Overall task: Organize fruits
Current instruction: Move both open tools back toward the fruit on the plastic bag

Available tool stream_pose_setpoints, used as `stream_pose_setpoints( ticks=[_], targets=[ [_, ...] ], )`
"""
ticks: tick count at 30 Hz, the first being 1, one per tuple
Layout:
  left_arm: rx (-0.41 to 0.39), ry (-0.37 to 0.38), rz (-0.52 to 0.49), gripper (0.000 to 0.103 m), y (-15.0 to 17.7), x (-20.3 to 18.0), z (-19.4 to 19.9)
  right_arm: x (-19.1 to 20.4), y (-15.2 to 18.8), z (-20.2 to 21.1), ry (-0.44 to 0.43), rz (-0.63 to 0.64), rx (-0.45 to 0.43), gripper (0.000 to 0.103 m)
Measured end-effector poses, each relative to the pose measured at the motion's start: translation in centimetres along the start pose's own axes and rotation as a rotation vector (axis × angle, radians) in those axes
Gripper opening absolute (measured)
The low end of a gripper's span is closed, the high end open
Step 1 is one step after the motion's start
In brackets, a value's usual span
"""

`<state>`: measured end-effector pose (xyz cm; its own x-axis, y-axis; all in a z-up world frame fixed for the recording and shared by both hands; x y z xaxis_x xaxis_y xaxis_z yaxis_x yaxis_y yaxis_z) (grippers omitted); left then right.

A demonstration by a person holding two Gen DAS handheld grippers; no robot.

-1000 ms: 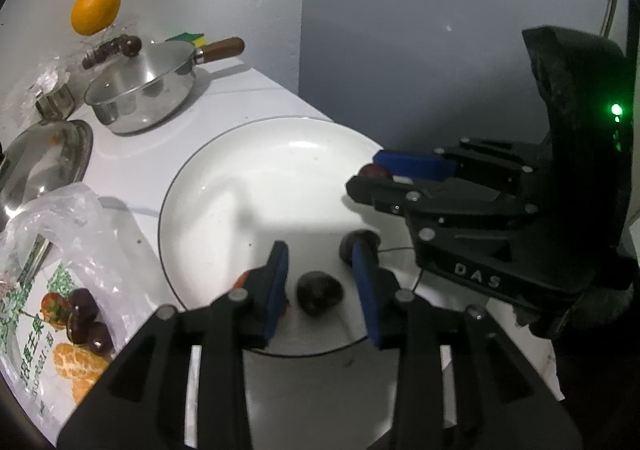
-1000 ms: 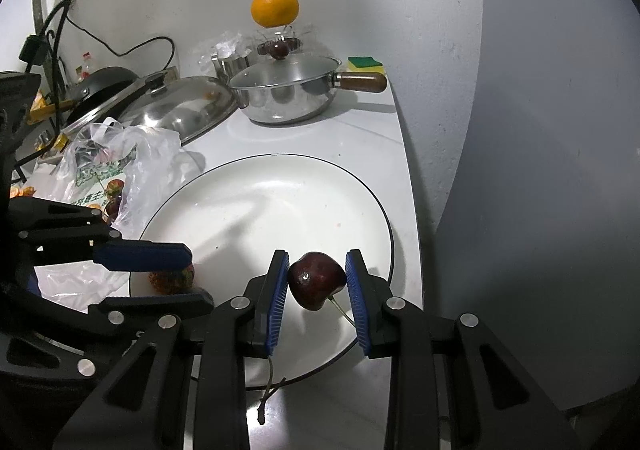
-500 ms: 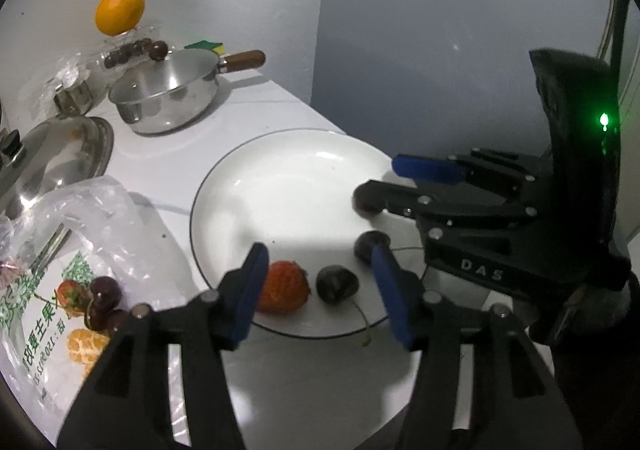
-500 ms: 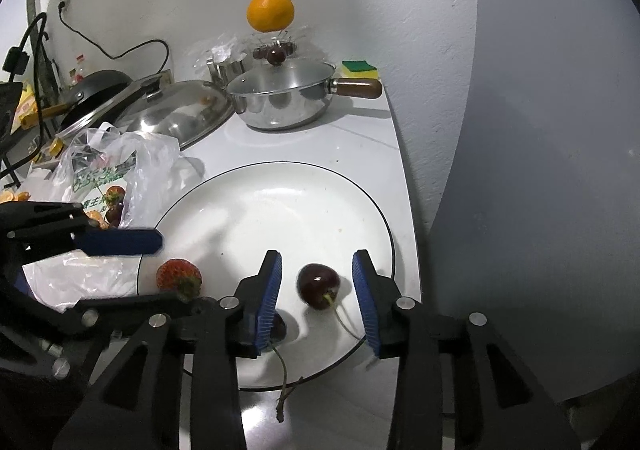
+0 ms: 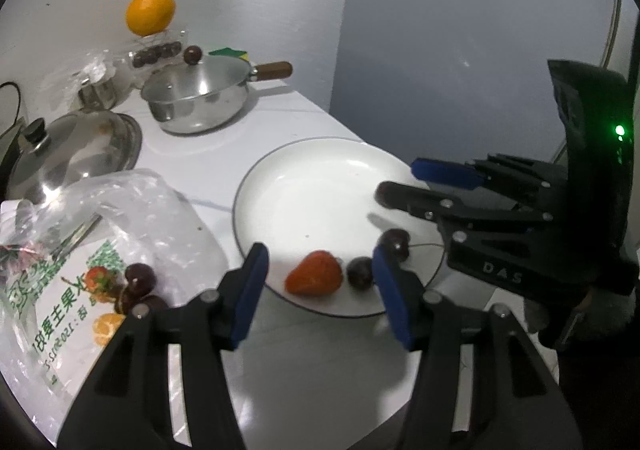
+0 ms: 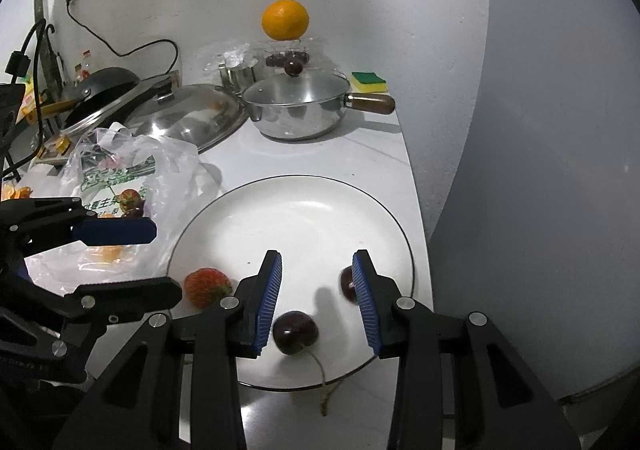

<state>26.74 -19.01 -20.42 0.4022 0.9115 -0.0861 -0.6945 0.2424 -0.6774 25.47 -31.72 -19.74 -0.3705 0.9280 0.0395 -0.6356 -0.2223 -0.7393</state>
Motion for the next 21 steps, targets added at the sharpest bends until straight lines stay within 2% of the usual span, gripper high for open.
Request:
stream_pose_setpoints(
  ticks=[12, 13, 15, 21],
  targets=[
    [-0.039, -0.044, 0.042, 0.056, 1.1, 3.1, 2.3, 3.2, -0.9, 0.4, -0.002, 0.038, -0.003, 0.039],
    [-0.042, -0.047, 0.045, 0.057, 1.2, 3.4, 2.5, 3.5, -1.0, 0.3, -0.003, 0.041, -0.003, 0.039],
    [-0.052, -0.054, 0.057, 0.071, 1.5, 4.1, 2.9, 4.1, -1.1, 0.2, -0.006, 0.048, -0.002, 0.039],
    [-0.065, -0.069, 0.087, 0.071, 2.1, 6.0, 3.8, 6.0, -1.7, -0.2, -0.014, 0.067, 0.001, 0.039]
  ],
)
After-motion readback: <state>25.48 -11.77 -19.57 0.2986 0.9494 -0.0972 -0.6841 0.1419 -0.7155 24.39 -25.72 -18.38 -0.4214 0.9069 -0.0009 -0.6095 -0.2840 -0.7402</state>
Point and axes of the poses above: each gripper's, at about its wrist camera, not at the fingertips, and z roughly against the way its jaws point, x to its left, y to its underside, the point moved 3 cm from there along -z, roughly the way its jaws point, and after that the axes turned 3 degrees about -y, right-handed, at the moved point
